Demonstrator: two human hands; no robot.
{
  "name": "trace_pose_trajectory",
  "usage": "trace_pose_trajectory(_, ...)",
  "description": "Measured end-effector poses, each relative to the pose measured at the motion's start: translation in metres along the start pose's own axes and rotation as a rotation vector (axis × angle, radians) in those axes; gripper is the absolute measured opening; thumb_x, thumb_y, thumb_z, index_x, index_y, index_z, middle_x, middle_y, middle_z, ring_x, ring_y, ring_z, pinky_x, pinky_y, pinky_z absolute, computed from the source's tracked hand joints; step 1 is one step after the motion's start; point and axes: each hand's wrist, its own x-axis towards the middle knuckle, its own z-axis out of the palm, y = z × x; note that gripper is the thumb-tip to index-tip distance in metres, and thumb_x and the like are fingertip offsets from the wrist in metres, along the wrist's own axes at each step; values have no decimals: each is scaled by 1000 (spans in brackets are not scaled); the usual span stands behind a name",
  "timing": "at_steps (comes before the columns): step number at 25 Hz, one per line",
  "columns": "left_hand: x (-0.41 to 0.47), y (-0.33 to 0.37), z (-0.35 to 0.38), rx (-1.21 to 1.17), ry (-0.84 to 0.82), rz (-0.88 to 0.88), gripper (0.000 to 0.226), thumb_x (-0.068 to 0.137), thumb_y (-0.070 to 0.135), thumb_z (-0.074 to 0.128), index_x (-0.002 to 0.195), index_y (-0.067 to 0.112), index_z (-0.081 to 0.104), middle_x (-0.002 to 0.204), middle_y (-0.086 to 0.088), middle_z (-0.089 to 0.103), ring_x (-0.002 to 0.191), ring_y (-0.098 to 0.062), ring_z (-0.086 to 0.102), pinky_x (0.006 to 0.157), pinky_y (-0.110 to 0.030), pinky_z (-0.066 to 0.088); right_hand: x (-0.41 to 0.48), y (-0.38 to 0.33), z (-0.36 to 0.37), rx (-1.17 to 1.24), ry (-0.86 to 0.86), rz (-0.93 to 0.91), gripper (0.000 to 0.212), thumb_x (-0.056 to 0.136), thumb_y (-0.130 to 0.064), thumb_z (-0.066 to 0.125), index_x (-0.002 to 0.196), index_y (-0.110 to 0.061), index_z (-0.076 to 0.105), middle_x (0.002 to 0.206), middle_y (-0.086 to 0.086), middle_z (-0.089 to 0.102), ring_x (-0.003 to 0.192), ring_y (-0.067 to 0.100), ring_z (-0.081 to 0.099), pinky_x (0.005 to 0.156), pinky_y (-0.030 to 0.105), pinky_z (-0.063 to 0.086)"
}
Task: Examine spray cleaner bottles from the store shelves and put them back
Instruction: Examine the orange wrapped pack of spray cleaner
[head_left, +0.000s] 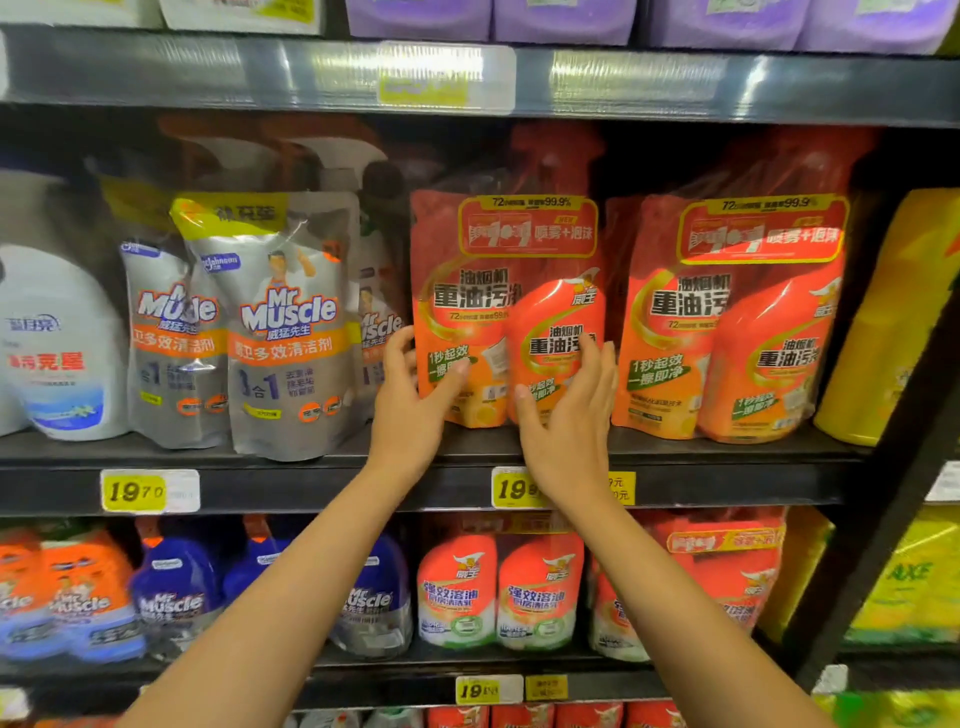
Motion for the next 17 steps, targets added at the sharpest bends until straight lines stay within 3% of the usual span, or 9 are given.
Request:
trace_pose_trajectory(3,13,-2,1,-37,-72,-96,69,75,25,80,132,20,42,118,5,64,108,-11,62,97,-38,49,4,-2,2,86,16,30,78,90,-23,63,149,-10,14,159,15,9,149,23,-1,120,40,4)
trace_pose_trajectory(6,19,-6,4,-68,-34,-76,55,75,16,79,124,13,53,116,-2,67,106,-15,64,96,-43,50,9,0,-4,78,88,48,76,86,-22,69,145,-5,24,151,15,28,143,29,21,116,43,18)
trace_pose_trajectory(9,17,-9,0,-56,1,-59,41,78,17,77,113,22,55,107,5,67,101,-12,64,95,-45,51,16,0,-13,132,136,108,74,81,-28,75,140,-8,33,135,9,42,129,27,36,108,41,31)
trace_pose_trajectory(13,3,-12,-11,68,109,79,49,74,39,76,117,24,56,105,10,66,100,-10,64,90,-40,52,20,4,-22,232,44,151,79,69,-40,83,134,-16,44,123,-2,43,123,21,44,104,37,40)
trace_pose_trajectory(15,-6,-9,-14,94,154,141,55,68,51,71,114,26,56,98,20,64,92,3,62,84,-32,53,19,9,-29,337,-49,177,78,65,-42,85,130,-22,46,127,1,47,120,20,49,102,39,45)
trace_pose_trajectory(17,-12,-6,-16,86,157,202,57,68,55,68,114,26,54,97,26,61,91,5,60,83,-30,52,17,12,-37,448,-162,174,75,63,-44,83,124,-27,44,126,4,55,116,19,56,93,37,51)
